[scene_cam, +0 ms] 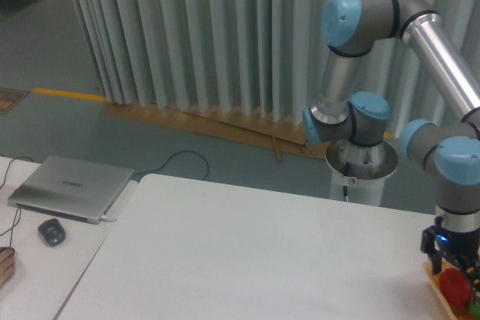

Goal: Place the green peppers in a basket

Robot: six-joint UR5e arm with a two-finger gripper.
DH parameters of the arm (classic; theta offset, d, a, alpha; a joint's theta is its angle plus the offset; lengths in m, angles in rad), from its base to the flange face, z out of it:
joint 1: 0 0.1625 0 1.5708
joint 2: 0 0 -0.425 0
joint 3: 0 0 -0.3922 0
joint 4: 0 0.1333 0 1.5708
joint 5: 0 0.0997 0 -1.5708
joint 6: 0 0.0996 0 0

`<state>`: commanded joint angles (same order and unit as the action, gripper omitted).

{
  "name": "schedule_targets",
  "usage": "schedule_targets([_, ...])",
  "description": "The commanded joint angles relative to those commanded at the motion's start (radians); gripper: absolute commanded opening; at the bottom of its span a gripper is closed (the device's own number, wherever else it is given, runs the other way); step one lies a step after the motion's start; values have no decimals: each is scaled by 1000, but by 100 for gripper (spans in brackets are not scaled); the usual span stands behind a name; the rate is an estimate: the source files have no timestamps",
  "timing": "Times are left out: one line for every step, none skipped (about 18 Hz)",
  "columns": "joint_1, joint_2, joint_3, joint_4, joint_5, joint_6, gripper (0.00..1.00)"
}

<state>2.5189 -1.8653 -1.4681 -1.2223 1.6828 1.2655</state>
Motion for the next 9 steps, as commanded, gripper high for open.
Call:
schedule_targets([-6,8,8,-34,0,0,100])
schedule_targets([-17,15,8,-67,2,0,100])
schedule_targets([-28,28,9,-100,2,0,100])
schedule_targets([-41,44,5,-141,2,0,100])
schedule_targets([-57,58,5,-184,3,0,100])
schedule_targets([-66,72,5,-218,2,0,100])
schedule_targets([-78,81,-1,-232,0,0,100])
schedule_targets([-104,87,-4,-240,0,-2,100])
schedule_targets([-129,101,-12,-247,0,-3,100])
